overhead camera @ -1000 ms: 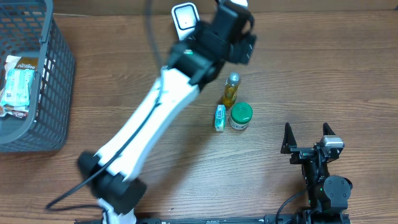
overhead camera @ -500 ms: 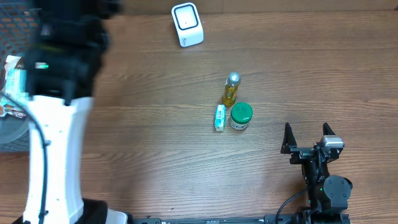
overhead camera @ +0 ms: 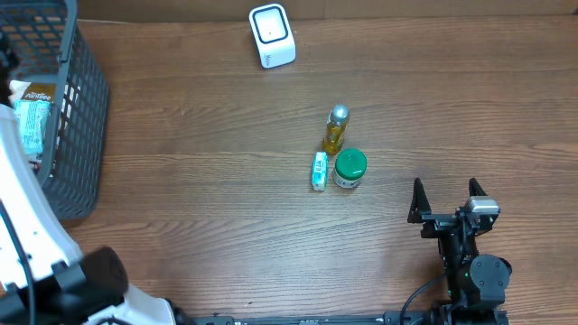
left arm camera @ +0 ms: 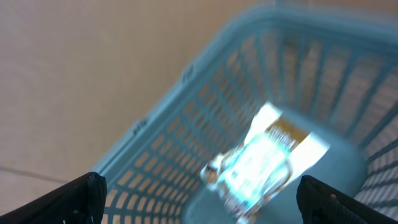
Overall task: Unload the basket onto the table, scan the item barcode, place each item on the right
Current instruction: 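Swing the left gripper back into the grey basket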
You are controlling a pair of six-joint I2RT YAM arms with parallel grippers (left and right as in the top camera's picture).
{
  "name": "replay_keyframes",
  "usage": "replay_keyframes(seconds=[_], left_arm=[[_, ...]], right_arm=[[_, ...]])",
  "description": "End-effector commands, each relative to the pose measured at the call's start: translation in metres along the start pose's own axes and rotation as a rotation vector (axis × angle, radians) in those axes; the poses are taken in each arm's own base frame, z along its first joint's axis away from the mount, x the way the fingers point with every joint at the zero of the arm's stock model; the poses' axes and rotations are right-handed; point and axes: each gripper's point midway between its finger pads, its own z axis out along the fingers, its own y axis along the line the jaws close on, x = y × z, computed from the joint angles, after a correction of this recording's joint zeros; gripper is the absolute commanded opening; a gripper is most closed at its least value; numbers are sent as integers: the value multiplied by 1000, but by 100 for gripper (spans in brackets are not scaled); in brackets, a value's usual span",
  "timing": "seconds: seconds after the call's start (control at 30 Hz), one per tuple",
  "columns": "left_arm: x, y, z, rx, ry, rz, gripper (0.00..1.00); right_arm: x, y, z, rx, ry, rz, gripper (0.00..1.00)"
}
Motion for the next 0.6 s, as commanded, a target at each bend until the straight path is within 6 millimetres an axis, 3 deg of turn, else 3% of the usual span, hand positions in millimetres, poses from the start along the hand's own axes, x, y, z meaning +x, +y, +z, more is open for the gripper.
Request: replay_keyframes(seconds=[0.0,0.17,0.37,0.57], left_arm=[[26,-1,44,73,107,85,100],[58,9,78,75,231,83,100],[83,-42,110,354,267,272,100],[123,-69,153,420,361,379,99]], right_arm=[[2,-3,0,13,-4,4,100],[2,-3,0,13,-4,4,100],[2,-3,0,13,-4,4,100],[2,-3,0,13,-4,4,100]])
